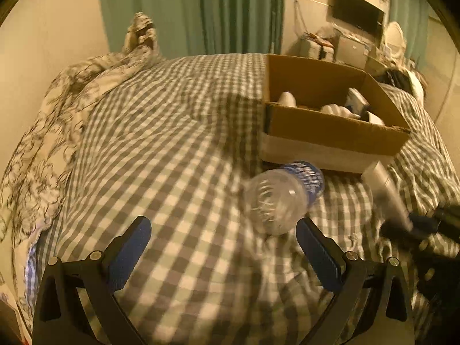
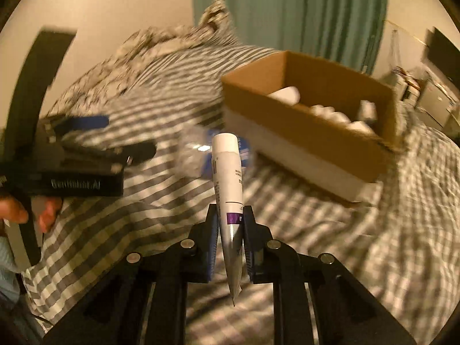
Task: Organize objects
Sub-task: 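Grasp the clear water bottle with the left tool and lift it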
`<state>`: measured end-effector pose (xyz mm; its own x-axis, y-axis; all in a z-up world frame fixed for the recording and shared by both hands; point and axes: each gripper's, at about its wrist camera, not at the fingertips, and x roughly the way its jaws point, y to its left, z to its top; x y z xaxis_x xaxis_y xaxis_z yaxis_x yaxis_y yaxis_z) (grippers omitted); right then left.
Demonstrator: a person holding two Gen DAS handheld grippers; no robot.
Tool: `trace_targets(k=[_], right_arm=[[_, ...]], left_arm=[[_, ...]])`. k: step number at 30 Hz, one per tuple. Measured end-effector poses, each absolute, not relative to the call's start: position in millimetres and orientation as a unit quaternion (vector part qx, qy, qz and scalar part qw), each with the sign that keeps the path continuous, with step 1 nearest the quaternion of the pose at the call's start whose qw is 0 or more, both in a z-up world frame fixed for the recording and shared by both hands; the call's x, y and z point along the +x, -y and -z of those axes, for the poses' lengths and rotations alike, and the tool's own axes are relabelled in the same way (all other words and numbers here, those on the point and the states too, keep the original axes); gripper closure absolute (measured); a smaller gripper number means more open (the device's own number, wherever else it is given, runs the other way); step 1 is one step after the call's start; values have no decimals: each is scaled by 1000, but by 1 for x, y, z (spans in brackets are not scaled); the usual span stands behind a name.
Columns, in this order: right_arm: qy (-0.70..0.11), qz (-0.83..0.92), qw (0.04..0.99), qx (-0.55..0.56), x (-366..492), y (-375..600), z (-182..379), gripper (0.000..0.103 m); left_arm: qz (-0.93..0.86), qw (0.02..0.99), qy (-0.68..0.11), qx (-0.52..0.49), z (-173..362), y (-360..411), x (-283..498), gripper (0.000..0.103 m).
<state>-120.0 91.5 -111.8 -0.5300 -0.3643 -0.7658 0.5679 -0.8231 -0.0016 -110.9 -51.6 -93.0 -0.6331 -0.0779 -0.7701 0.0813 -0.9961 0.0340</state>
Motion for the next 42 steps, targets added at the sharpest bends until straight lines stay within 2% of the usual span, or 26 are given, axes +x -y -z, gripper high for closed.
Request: trace_targets(k=[7,19,24,28,32,42], right_arm=[[-102,891,216,385,-136,-119,90,88],[-63,881,207,420,-154,-145,106,88],[-64,881,201,423,-153,-145,108,88],[-62,883,199,420,-149,-146,104,88],[-59,887,199,412,-143,-146,97,88],[-65,903,190,381,-115,-144,66,88]], left_arm=[[899,-20,18,437,102,17,-143,0],[873,-42,36,484,142,9,-195,0],[874,-50,81,477,145,-9,-185,5],[873,-41,107,474,143,-17,-177,20],[871,-42,101,480,140,-18,-168,28],[897,-24,54,438,95,-18,-118,33]])
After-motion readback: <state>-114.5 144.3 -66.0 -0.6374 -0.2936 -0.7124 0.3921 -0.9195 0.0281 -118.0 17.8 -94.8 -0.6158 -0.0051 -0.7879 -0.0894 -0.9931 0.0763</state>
